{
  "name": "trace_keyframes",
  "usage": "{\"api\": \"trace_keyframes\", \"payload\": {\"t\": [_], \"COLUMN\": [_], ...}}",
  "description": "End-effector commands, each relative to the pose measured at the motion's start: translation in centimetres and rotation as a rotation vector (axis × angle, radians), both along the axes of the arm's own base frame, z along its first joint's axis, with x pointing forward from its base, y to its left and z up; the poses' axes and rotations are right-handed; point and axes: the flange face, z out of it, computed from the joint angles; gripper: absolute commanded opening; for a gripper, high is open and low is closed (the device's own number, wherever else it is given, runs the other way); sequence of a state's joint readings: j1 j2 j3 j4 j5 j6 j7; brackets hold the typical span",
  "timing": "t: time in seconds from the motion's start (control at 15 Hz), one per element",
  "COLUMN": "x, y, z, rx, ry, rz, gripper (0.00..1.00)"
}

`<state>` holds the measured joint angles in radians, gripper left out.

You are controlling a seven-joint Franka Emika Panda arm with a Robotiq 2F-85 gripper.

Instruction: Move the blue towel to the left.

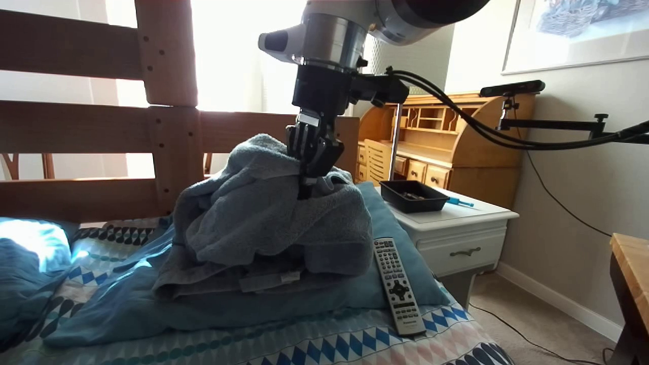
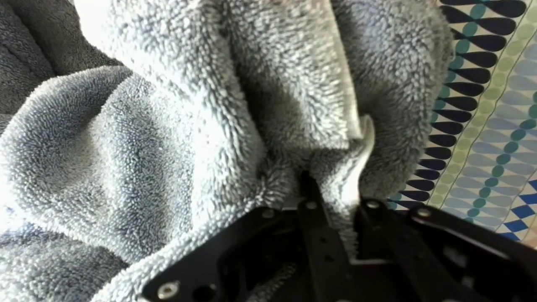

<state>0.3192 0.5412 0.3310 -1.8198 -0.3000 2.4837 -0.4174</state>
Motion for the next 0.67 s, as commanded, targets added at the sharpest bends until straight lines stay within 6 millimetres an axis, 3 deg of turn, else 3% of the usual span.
{"api": "trace_keyframes", "payload": {"t": [0.0,0.13,0.2,0.27,0.6], "x": [0.1,0.1,0.1,0.0,-2.9], "y": [0.1,0.1,0.1,0.7,7.5], "z": [0.0,0.0,0.0,-0.1,1.7], "rx": [0.000,0.000,0.000,-0.006,0.056], "ry": [0.001,0.001,0.001,0.003,-0.037], "rz": [0.000,0.000,0.000,0.017,0.174], "gripper": [0.14,0.14,0.04,0.04,0.04]}}
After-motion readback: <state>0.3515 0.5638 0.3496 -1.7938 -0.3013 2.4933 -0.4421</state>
